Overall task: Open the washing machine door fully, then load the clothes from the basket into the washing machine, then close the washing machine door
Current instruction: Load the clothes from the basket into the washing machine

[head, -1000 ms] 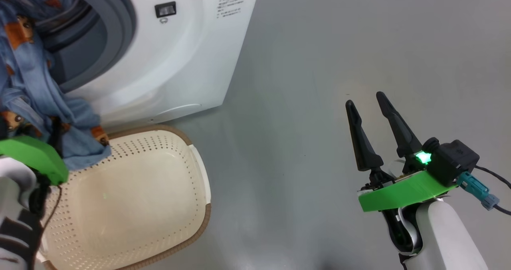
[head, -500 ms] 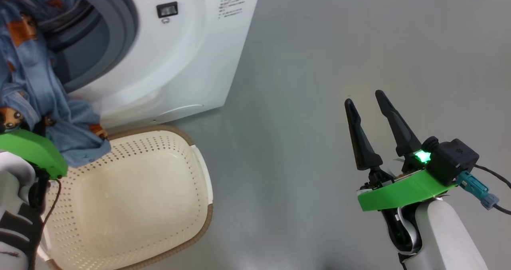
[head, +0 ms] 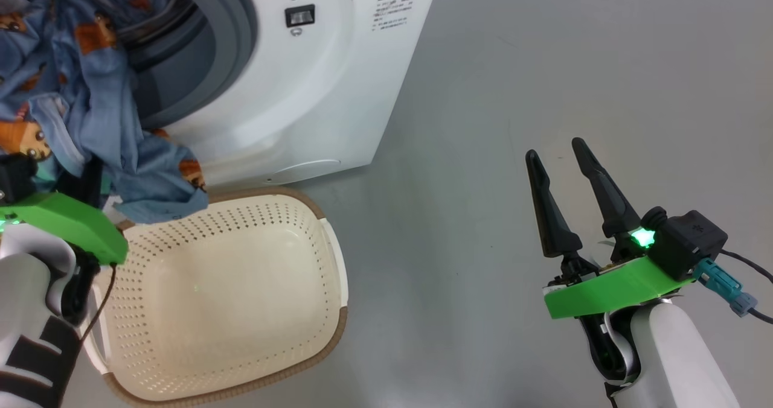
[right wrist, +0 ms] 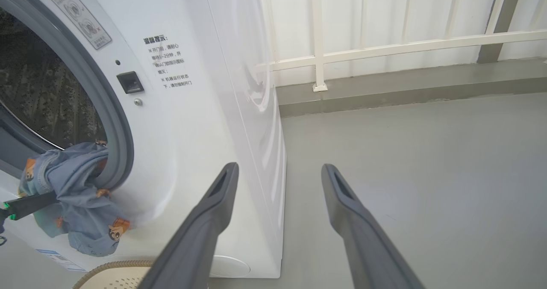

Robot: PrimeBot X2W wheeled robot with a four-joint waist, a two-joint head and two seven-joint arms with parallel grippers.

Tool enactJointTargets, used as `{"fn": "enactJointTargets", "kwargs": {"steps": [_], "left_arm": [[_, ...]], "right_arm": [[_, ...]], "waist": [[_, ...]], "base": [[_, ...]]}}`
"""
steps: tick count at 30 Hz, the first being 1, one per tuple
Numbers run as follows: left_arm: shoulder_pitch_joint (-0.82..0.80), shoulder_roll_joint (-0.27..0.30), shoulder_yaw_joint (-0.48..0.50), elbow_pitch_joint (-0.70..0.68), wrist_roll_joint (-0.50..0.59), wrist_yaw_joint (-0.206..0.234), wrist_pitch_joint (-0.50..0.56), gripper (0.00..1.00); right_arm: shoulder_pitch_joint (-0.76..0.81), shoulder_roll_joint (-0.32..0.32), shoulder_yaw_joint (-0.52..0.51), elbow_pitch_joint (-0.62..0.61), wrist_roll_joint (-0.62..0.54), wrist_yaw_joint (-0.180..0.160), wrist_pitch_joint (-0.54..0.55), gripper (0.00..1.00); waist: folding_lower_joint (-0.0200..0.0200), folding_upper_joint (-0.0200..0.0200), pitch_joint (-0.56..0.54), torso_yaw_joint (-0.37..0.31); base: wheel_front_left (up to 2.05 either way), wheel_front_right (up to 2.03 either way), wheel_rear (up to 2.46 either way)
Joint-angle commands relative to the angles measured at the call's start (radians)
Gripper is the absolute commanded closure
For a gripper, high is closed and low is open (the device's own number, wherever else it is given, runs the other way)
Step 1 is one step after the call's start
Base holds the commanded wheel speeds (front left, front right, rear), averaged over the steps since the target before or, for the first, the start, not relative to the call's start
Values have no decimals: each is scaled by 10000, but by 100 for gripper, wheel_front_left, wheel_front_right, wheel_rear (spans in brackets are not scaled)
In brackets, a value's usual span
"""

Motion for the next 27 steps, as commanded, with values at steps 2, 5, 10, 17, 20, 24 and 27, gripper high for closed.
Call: {"fn": "enactJointTargets", "kwargs": {"steps": [2, 5, 10, 17, 20, 24, 27], "left_arm": [[72, 572, 611, -736, 189, -23, -139, 100], [245, 632, 1011, -1495, 412, -24, -140, 100], [-80, 741, 1425, -2259, 688, -23, -140, 100], [-1467, 981, 1341, -1856, 941, 28, 190, 100], [-2282, 1115, 1259, -1396, 1133, 66, 359, 100], [-3250, 1277, 1189, -729, 1284, 64, 546, 100], [-3870, 1459, 1131, -238, 1392, 57, 675, 100]], "right_arm": [[123, 22, 169, -206, 89, 16, -48, 0], [143, 22, 147, -210, 94, 16, -48, 0], [134, 22, 201, -291, 180, 16, -48, 0], [13, 22, 347, -419, 360, 16, -48, 0], [-51, 22, 392, -506, 472, 16, -48, 0], [-93, 22, 480, -614, 635, 16, -48, 0], [-104, 22, 536, -705, 763, 16, -48, 0]], "waist": [[-1, 0, -39, 69], [-1, 0, -62, 94], [-1, 0, 86, -7], [-1, 0, 590, -332], [-1, 0, 916, -585], [-1, 0, 1369, -968], [-1, 0, 1659, -1254]], "base": [[0, 0, 0], [0, 0, 0], [0, 0, 0], [0, 0, 0], [0, 0, 0], [0, 0, 0], [0, 0, 0]]}}
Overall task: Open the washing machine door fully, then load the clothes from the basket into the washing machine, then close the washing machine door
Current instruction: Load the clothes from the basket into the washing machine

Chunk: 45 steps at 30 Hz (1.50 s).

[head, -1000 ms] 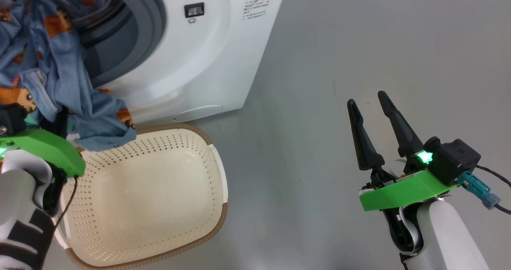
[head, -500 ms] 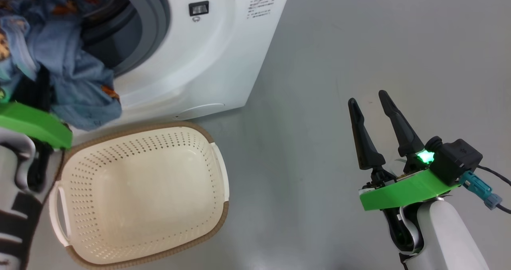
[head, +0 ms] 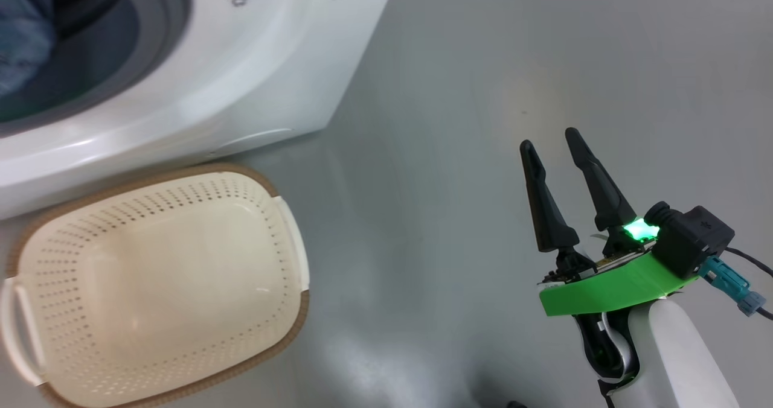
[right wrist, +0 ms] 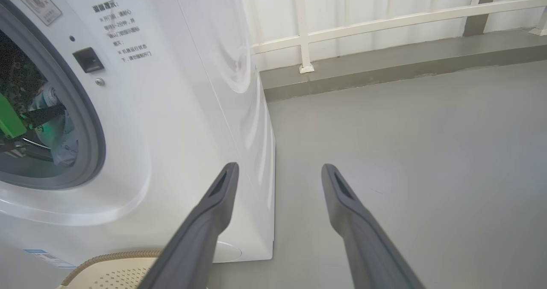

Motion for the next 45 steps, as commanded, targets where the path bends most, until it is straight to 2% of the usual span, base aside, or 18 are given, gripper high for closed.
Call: {"fn": "enactJointTargets", "kwargs": {"steps": [1, 12, 13, 14, 15, 20, 28, 32, 39, 45], "left_arm": [[-480, 616, 152, 7, 158, 38, 50, 100], [-2269, 1066, -33, 1162, 491, 48, -306, 100], [-2336, 1014, 28, 1315, 416, 66, -336, 66], [-2385, 952, 44, 1508, 364, 74, -279, 9], [-2432, 893, 30, 1680, 341, 74, -223, 0], [-2533, 495, -98, 2450, 187, 54, 399, 0], [-1893, -21, -338, 2741, -271, -30, 303, 0], [-1261, -257, -654, 2420, -592, -36, 111, 0], [-265, -204, -1131, 1721, -1011, -38, -379, 0], [957, -183, -1048, 1079, -1273, -39, -744, 0]], "right_arm": [[-50, 16, 230, -308, 105, 16, -48, 0], [-77, 16, 304, -522, 201, 16, -48, 0], [-77, 16, 311, -526, 181, 16, -48, 0], [-81, 16, 319, -526, 155, 16, -48, 0], [-83, 16, 320, -521, 127, 16, -48, 0], [-133, 16, 329, -461, -54, 16, -48, 0], [-159, 16, 282, -347, -280, 16, -48, 0], [-152, 16, 238, -251, -378, 16, -48, 0], [-52, 16, 224, -76, -437, 16, -48, 0], [150, 16, 78, 67, -544, 16, -48, 0]], "waist": [[0, -1, 536, -547], [0, -1, 884, -1015], [0, -1, 870, -1009], [0, -1, 848, -997], [0, -1, 820, -973], [0, -1, 615, -736], [0, -1, -3, -330], [0, -1, -364, -101], [0, -1, -975, 164], [0, -1, -1615, 402]], "base": [[0, 0, 0], [0, 0, 0], [0, 0, 0], [0, 0, 0], [0, 0, 0], [0, 0, 0], [0, 0, 0], [0, 0, 0], [0, 0, 0], [0, 0, 0]]}}
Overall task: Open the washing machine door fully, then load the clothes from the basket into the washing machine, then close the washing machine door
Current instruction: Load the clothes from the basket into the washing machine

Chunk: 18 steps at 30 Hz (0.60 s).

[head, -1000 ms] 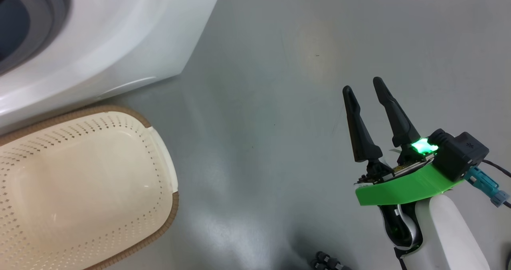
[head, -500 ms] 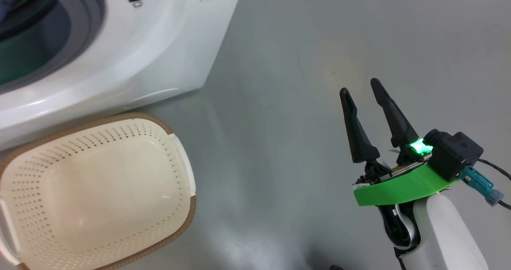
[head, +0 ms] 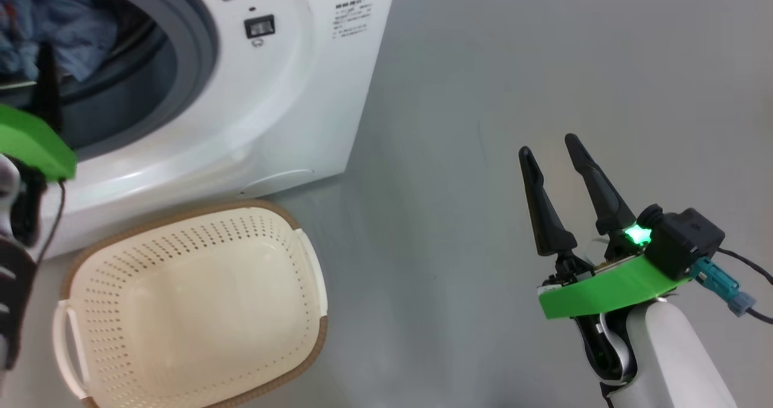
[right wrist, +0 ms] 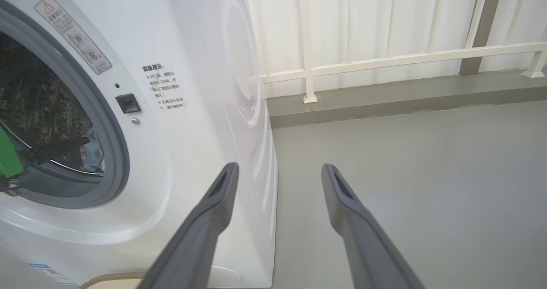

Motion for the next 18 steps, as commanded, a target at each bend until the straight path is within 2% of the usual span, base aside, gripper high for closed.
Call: {"fn": "enactJointTargets", "kwargs": {"steps": [1, 18], "left_arm": [[115, 453, 295, -325, -35, -26, -112, 0], [4647, 93, 2427, -5546, 1278, 971, -134, 0]], "right_arm": [[228, 9, 132, -204, -140, 16, -48, 0], [473, 9, -101, 38, -443, 16, -48, 0]], "waist": [[0, 0, -388, 283], [0, 0, -1414, 1231]], "base": [[0, 0, 0], [0, 0, 0]]}}
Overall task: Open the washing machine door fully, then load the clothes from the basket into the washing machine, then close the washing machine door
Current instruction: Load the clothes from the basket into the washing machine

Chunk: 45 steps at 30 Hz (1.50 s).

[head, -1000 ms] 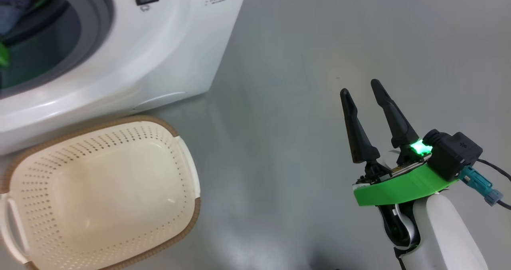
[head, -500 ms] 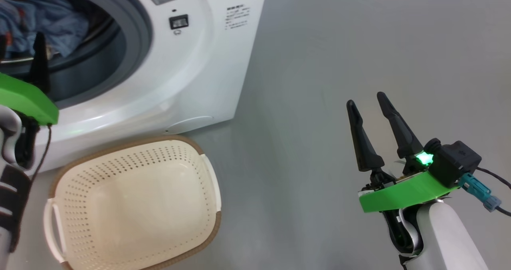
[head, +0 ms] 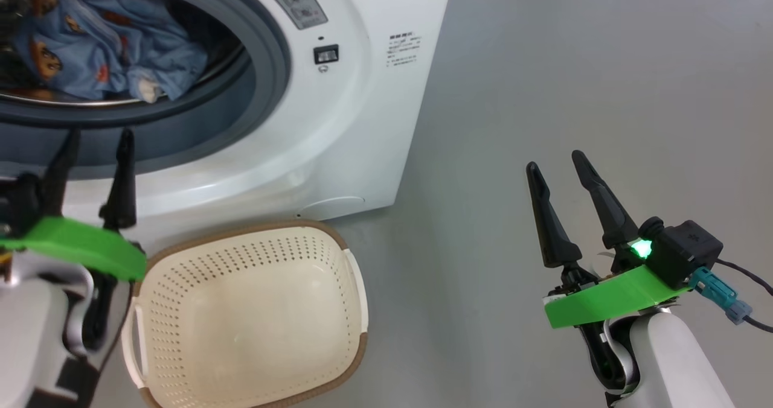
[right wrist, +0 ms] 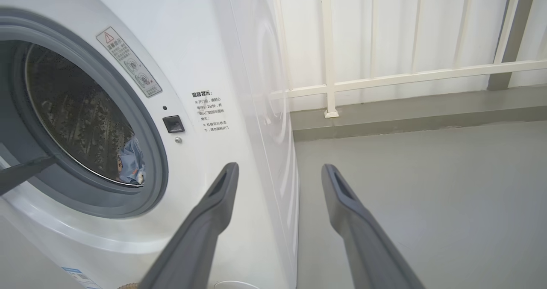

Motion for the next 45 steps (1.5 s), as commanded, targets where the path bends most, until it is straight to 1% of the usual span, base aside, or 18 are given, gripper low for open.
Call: {"fn": "enactJointTargets", "kwargs": {"steps": [1, 8, 10, 11, 13, 14, 20, 26, 34, 45], "left_arm": [[238, 346, 481, -420, 140, 115, -61, 0], [1797, 28, 1138, -1538, 431, 259, -62, 0], [2249, -181, 1413, -1855, 473, 345, -62, 0], [2680, -382, 1705, -2188, 579, 387, -62, 0], [3239, -745, 2137, -2583, 674, 307, -62, 0], [3239, -745, 2137, -2583, 674, 307, -62, 0], [4116, -1234, 2635, -2884, 1025, 28, -62, 0], [4520, -1584, 2888, -3041, 1313, -209, -62, 0], [4674, -1956, 3188, -3212, 1639, -560, -62, 0], [4697, -2132, 3411, -2897, 2087, -773, -62, 0]], "right_arm": [[165, 15, 170, -186, -141, 16, -48, 0], [329, 15, 131, -87, -257, 16, -48, 0], [370, 15, 123, -63, -276, 16, -48, 0], [416, 14, 106, -58, -283, 16, -48, 0], [488, 1, 93, -45, -276, 16, -48, 0], [488, 1, 93, -45, -276, 16, -48, 0], [656, -123, 43, -5, -224, 16, -48, 0], [764, -200, 29, 19, -193, 16, -48, 0], [792, -275, 25, 48, -171, 16, -48, 0], [826, -345, 36, 112, -132, 16, -48, 0]], "waist": [[0, 0, -281, 221], [0, 0, -736, 439], [0, 0, -833, 473], [0, 0, -911, 503], [0, 0, -1033, 548], [0, 0, -1033, 548], [0, 0, -1302, 716], [0, 0, -1477, 875], [0, 0, -1568, 1072], [0, 0, -1700, 1197]], "base": [[0, 0, 0], [0, 0, 0], [0, 0, 0], [0, 0, 0], [0, 0, 0], [0, 0, 0], [0, 0, 0], [0, 0, 0], [0, 0, 0], [0, 0, 0]]}}
